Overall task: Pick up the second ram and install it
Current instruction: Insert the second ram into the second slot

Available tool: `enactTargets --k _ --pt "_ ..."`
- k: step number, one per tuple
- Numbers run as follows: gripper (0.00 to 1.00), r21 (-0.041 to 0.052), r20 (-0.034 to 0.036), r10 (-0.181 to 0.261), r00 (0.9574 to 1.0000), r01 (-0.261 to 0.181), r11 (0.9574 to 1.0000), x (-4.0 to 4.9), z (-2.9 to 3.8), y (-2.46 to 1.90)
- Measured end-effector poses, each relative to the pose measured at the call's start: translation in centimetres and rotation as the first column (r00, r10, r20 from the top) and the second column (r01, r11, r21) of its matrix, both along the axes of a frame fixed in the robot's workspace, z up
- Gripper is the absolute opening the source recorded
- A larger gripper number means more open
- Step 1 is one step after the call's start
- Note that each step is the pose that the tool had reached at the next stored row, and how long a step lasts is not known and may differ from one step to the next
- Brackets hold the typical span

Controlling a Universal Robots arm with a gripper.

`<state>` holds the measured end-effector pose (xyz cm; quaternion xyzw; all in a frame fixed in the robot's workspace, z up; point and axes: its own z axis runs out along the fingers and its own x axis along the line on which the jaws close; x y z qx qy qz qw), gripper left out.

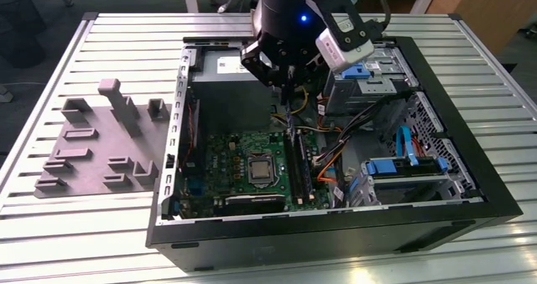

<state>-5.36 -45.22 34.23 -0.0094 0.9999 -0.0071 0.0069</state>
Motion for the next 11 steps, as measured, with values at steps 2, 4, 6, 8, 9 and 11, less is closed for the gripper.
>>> enactTargets --k 2,4,6,8,9,11 --pt "0.14 0.0001 -0.0001 -0.005 1.0000 0.005 1.0000 0.30 -0.29 0.00" --pt "0.14 0.0001 0.0000 -0.006 1.0000 0.006 1.0000 0.52 -0.64 0.00" --pt "0.14 0.0002 0.0001 -0.010 1.0000 0.010 1.0000 0.58 -1.00 0.00" --pt "0.14 0.0001 0.0000 -0.018 0.9998 0.018 0.9998 0.58 -1.28 0.00" --pt "0.14 -0.0001 -0.0001 -0.019 0.9998 0.019 0.9998 0.58 -1.29 0.00" --pt "0.14 -0.0002 -0.0002 -0.019 0.9998 0.019 0.9998 0.58 -1.29 0.00"
